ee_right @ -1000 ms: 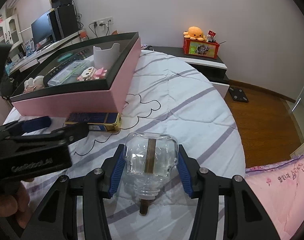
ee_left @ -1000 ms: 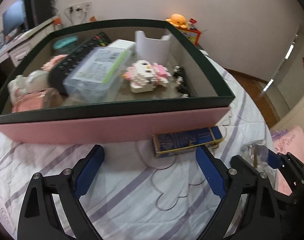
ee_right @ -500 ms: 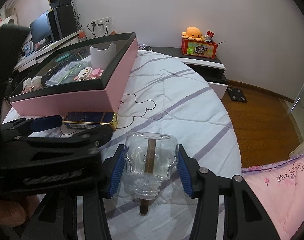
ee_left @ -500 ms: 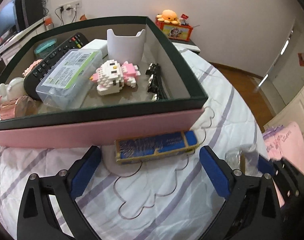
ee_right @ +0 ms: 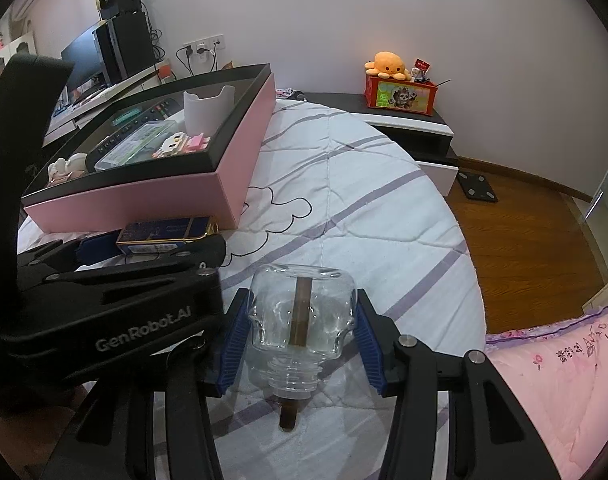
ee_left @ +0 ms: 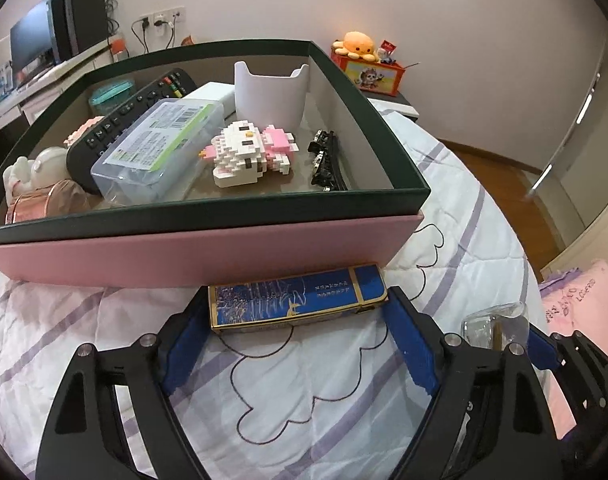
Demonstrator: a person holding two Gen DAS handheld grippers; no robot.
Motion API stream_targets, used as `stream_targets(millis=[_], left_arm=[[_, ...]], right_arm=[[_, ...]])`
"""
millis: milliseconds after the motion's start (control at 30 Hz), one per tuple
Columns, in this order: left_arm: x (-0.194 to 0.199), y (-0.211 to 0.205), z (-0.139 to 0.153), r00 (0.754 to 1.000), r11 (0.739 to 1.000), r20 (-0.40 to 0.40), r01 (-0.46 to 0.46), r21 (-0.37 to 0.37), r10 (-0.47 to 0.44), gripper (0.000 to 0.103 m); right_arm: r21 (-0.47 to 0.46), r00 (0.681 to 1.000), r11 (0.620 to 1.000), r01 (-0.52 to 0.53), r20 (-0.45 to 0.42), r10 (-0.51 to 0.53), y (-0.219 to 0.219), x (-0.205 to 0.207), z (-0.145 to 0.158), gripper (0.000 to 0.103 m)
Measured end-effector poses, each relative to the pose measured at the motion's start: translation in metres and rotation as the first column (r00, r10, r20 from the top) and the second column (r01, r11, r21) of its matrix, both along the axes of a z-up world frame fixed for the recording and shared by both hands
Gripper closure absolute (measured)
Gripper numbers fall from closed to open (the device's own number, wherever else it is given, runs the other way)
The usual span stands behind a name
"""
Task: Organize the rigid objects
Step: 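Grasp the clear skull bottle with the right gripper while the left grasps the blue tin, then carry the blue tin and skull bottle into the pink box and release them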
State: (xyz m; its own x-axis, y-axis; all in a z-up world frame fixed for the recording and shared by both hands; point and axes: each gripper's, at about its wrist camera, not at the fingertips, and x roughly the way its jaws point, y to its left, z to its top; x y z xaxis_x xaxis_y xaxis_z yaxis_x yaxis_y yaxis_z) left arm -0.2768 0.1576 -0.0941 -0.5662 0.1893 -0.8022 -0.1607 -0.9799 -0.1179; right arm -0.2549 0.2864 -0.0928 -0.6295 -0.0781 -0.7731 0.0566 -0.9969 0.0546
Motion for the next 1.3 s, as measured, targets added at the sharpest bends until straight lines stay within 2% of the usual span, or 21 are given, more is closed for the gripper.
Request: stream_targets(millis=[333,600,833,1000,1133,1300], left_arm=[[0.019,-0.034,0.009,1.000,0.999,-0.011,-0.005,0.034,0.006,0.018],[0.038,-0.069,0.033,0.998,0.998,-0.059,-0.021,0.064,0.025,0.018],[0.047,-0.115,0.064,0.991,0.995,-0.119,-0.043,0.094,0.054,0.018],[0.039,-0.147,0.089,0.981,0.996,-0.182,-0.053,0.076,0.066,0.018],[0.017,-0.170,0.107,0.973,0.996,-0.218,-0.055,0.071,0.070,0.018],[-0.018,-0.189,0.119,0.969,0.997,-0.239,-0.051,0.060,0.064,0.018]], right_arm=[[0.012,1.000,1.000,-0.006,-0.007,0.006,-0.013,0.006,0.009,0.052],[0.043,0.999,0.999,-0.026,-0.041,0.027,-0.042,0.015,0.030,0.052],[0.062,0.995,0.996,-0.064,-0.079,0.069,-0.071,0.015,0.056,0.052],[0.054,0.988,0.993,-0.104,-0.111,0.109,-0.089,-0.005,0.080,0.052],[0.065,0.982,0.991,-0.120,-0.142,0.128,-0.098,-0.032,0.100,0.052],[0.057,0.979,0.989,-0.134,-0.144,0.141,-0.102,-0.075,0.110,0.052]])
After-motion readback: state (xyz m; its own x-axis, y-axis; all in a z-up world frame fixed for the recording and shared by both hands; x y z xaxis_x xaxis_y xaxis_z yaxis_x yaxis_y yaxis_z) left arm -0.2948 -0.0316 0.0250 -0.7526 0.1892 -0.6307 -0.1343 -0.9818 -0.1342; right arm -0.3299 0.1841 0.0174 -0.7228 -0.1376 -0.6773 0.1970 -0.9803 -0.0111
